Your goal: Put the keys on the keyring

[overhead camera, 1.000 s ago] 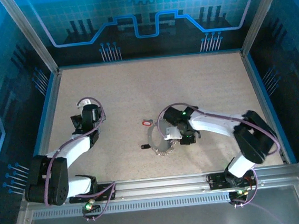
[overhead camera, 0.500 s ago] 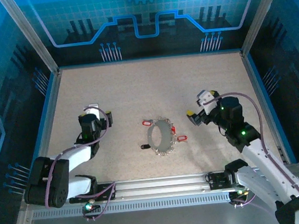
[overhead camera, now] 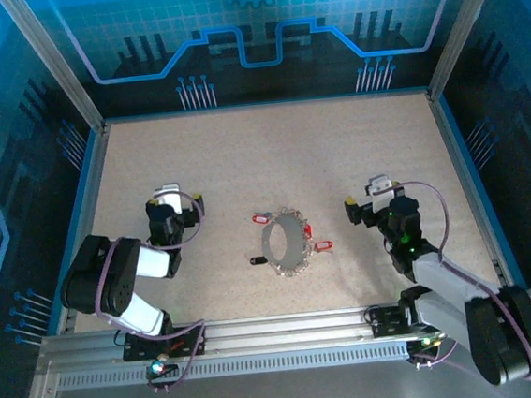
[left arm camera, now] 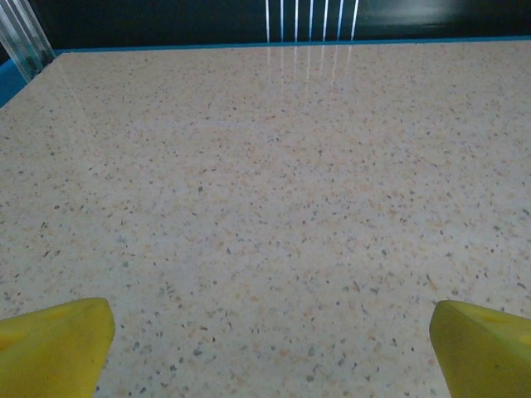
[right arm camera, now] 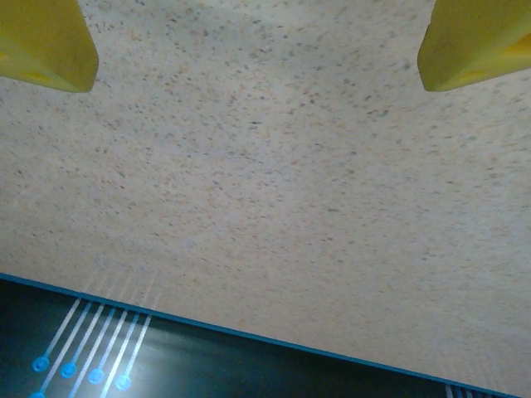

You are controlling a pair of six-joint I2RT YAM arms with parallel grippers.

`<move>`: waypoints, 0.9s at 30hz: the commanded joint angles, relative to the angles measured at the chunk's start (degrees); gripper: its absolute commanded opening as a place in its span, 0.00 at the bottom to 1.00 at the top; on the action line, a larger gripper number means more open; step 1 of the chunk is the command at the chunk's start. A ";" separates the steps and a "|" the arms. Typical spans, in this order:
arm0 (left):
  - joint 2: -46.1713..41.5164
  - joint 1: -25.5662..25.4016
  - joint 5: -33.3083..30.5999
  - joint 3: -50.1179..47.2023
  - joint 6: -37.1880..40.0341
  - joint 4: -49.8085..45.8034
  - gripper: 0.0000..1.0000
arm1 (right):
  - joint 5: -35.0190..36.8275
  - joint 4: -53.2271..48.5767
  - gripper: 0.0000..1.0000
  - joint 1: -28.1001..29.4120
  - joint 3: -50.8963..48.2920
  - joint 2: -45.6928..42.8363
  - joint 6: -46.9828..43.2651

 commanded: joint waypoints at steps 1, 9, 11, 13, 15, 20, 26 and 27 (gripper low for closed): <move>-0.76 1.53 0.42 2.33 -1.18 -0.19 0.99 | -1.41 12.56 1.00 -2.18 -0.56 4.70 0.45; -1.31 4.33 3.47 3.90 -3.67 -4.29 0.99 | -2.99 21.04 1.00 -4.07 4.15 18.53 1.76; -1.27 4.39 3.51 3.91 -3.74 -4.33 0.99 | -1.70 23.23 1.00 -3.99 5.18 23.37 2.46; -1.26 4.42 3.59 3.92 -3.82 -4.32 0.99 | -0.23 27.59 1.00 -3.90 6.29 28.88 2.15; -1.30 4.66 3.89 3.86 -3.90 -4.33 0.99 | 2.08 17.33 1.00 -3.01 10.25 27.52 2.51; -1.34 4.77 4.16 3.86 -4.00 -4.40 0.99 | 8.11 13.23 1.00 -3.05 13.19 28.43 5.35; -1.29 4.81 4.27 3.86 -4.00 -4.41 0.99 | 6.54 12.67 1.00 -3.83 13.40 28.44 5.65; -1.36 4.77 4.25 3.87 -4.08 -4.41 0.99 | 6.54 12.55 1.00 -3.82 13.50 28.40 5.69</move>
